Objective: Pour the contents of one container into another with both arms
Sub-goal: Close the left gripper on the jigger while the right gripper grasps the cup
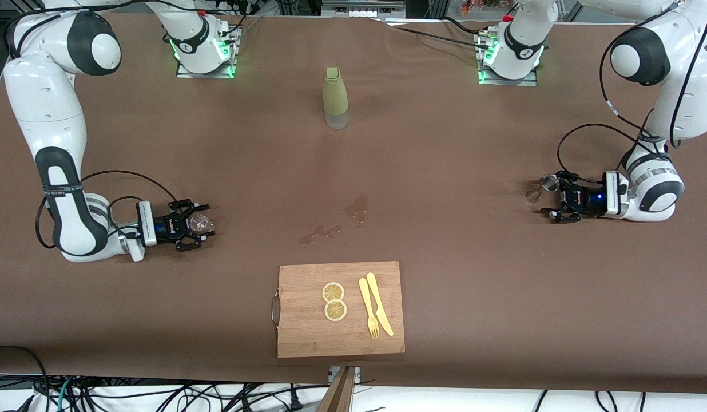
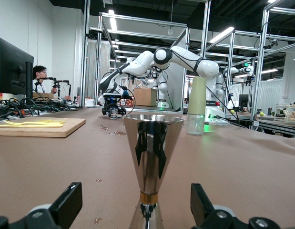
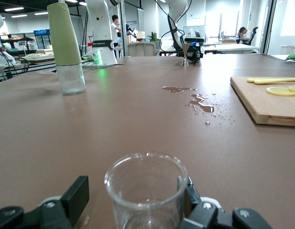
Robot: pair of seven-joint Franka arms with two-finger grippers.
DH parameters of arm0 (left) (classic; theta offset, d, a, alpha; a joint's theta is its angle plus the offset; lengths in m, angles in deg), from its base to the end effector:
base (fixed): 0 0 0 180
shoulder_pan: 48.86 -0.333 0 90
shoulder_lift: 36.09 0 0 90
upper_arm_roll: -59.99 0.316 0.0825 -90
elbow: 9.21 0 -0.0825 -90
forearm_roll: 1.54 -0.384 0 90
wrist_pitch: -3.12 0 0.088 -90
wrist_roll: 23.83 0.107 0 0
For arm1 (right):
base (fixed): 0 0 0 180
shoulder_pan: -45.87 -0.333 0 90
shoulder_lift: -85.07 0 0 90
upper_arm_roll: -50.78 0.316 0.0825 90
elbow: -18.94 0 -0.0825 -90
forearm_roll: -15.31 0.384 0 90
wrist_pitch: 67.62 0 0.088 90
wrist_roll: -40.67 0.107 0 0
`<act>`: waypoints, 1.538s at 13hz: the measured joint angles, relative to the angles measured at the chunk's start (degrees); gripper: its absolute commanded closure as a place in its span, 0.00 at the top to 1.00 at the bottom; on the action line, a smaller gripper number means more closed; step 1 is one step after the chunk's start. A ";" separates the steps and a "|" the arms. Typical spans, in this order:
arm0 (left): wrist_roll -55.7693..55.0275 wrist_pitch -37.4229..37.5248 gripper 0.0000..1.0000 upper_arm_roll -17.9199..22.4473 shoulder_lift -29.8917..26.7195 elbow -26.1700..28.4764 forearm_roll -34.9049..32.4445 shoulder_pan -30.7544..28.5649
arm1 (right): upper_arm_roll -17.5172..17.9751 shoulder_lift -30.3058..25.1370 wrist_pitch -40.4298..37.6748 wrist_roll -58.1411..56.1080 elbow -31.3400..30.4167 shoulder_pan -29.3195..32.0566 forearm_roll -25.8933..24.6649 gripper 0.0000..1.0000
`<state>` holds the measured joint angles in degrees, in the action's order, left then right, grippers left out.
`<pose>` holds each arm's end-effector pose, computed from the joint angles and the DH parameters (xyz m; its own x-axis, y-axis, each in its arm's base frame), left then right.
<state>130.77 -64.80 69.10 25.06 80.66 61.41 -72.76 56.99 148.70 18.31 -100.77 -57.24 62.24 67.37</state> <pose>0.5157 0.1893 0.0413 0.0662 0.0001 0.9978 -0.9938 0.0898 0.0660 0.6395 -0.0358 0.0647 -0.0429 0.2648 0.9634 0.9507 0.3072 -0.0421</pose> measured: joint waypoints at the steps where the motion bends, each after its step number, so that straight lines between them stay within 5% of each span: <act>1: 0.00 -0.01 1.00 0.02 -0.22 0.00 0.00 0.00 | 0.08 0.01 -0.06 -0.01 0.00 0.00 0.79 0.29; 4: 0.00 -0.02 1.00 0.04 -1.48 0.13 -0.96 0.00 | 0.08 0.08 -0.48 -0.01 0.00 0.04 1.66 0.08; 13: -0.03 -0.57 0.99 0.04 -1.77 2.33 -1.10 0.07 | 0.39 0.24 -6.46 10.02 0.31 0.43 6.06 0.00; 15: -0.03 -0.59 0.85 0.04 -1.78 2.49 -1.11 0.19 | 2.00 0.24 -6.54 13.18 0.52 0.31 7.51 0.00; 17: -0.03 -0.63 0.50 0.04 -1.78 2.59 -1.11 0.38 | 4.18 0.23 -6.25 14.93 0.77 -0.23 8.28 0.00; 20: -0.25 -0.78 0.50 0.11 -1.83 2.66 -1.95 0.45 | 5.87 0.22 -4.46 16.12 1.28 -1.75 10.50 0.00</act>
<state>130.52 -65.57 69.21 23.23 83.32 59.46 -72.30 62.86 148.92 13.85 -84.65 -55.96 60.49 77.87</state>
